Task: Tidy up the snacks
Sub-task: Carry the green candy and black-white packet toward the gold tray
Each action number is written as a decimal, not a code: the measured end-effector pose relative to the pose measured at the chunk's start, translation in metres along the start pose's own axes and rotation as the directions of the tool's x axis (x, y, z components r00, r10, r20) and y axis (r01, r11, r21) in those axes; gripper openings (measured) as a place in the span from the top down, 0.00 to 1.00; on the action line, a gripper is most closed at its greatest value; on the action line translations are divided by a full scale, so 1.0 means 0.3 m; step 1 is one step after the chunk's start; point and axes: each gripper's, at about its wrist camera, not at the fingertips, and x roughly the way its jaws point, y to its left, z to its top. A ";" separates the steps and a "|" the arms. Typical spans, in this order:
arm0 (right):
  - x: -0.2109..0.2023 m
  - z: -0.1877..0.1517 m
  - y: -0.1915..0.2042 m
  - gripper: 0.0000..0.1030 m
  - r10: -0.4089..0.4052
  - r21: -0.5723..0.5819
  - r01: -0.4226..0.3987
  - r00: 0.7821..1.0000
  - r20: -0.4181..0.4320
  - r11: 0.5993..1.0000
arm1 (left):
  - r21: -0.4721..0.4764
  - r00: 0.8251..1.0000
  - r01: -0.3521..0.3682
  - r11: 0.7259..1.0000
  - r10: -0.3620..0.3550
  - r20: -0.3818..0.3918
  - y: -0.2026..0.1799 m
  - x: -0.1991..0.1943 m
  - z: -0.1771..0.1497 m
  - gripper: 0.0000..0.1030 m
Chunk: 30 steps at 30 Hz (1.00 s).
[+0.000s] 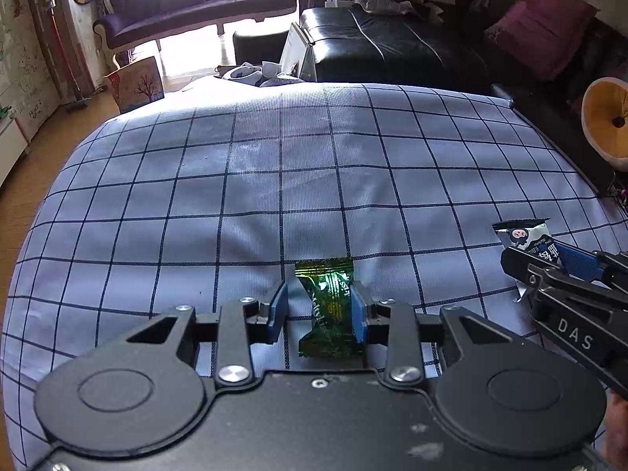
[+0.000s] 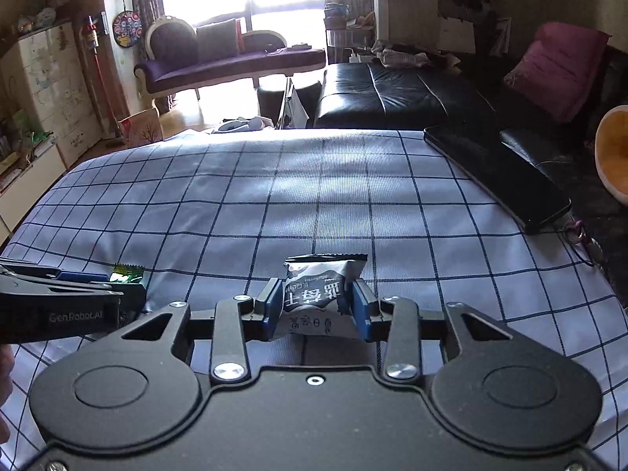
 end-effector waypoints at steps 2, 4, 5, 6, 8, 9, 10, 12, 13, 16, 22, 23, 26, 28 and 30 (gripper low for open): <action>0.008 -0.009 -0.001 0.53 -0.011 0.004 0.011 1.000 0.000 1.000 | -0.004 1.000 0.006 1.000 -0.006 -0.015 0.005 0.005 0.011 0.67; 0.003 -0.018 0.001 0.53 -0.017 0.002 0.017 1.000 0.014 1.000 | -0.012 0.999 0.017 1.000 -0.017 -0.030 0.014 0.008 0.026 0.69; -0.004 -0.019 0.002 0.54 -0.021 -0.002 0.021 1.000 0.017 1.000 | -0.018 0.999 0.022 1.000 -0.023 -0.035 0.019 0.007 0.031 0.69; -0.009 -0.019 0.000 0.55 -0.022 -0.002 0.022 1.000 0.017 1.000 | -0.028 0.999 0.027 0.999 -0.028 -0.038 0.024 0.007 0.035 0.69; -0.025 -0.017 -0.009 0.56 -0.009 0.019 0.008 1.000 0.005 1.000 | -0.039 0.999 0.033 0.999 -0.035 -0.037 0.038 0.003 0.040 0.73; -0.035 -0.015 -0.018 0.56 0.004 0.036 -0.004 1.000 -0.002 0.999 | -0.041 0.998 0.049 0.998 -0.050 -0.037 0.045 0.001 0.043 0.83; -0.048 -0.014 -0.027 0.56 0.017 0.055 -0.017 1.000 -0.007 0.998 | -0.051 0.997 0.060 0.997 -0.062 -0.043 0.054 0.000 0.047 0.84; -0.080 -0.016 -0.042 0.57 0.033 0.081 -0.032 0.999 -0.013 0.996 | -0.087 0.994 0.083 0.993 -0.089 -0.065 0.074 -0.003 0.054 0.85; -0.096 -0.017 -0.047 0.57 0.038 0.091 -0.037 0.999 -0.014 0.995 | -0.105 0.992 0.095 0.990 -0.104 -0.076 0.081 -0.005 0.056 0.85; -0.145 -0.020 -0.063 0.57 0.051 0.113 -0.049 0.998 -0.020 0.992 | -0.127 0.988 0.111 0.986 -0.123 -0.089 0.086 -0.039 0.044 0.85; -0.266 -0.051 -0.078 0.57 0.095 0.123 -0.091 0.995 -0.025 0.988 | -0.062 0.993 0.074 0.995 -0.079 -0.090 0.044 -0.174 -0.034 0.85; -0.287 -0.060 -0.076 0.57 0.101 0.116 -0.097 0.995 -0.024 0.988 | -0.053 0.993 0.070 0.996 -0.075 -0.094 0.038 -0.196 -0.053 0.85; -0.357 -0.092 -0.072 0.56 0.123 0.094 -0.120 0.992 -0.022 0.988 | -0.019 0.994 0.061 0.998 -0.063 -0.094 0.022 -0.269 -0.116 0.85; -0.404 -0.119 -0.071 0.57 0.138 0.081 -0.136 0.990 -0.018 0.987 | 0.008 0.994 0.064 0.998 -0.063 -0.093 0.009 -0.320 -0.169 0.85; -0.447 -0.147 -0.069 0.56 0.150 0.071 -0.148 0.989 -0.015 0.986 | 0.029 0.993 0.067 0.997 -0.064 -0.098 -0.005 -0.365 -0.226 0.85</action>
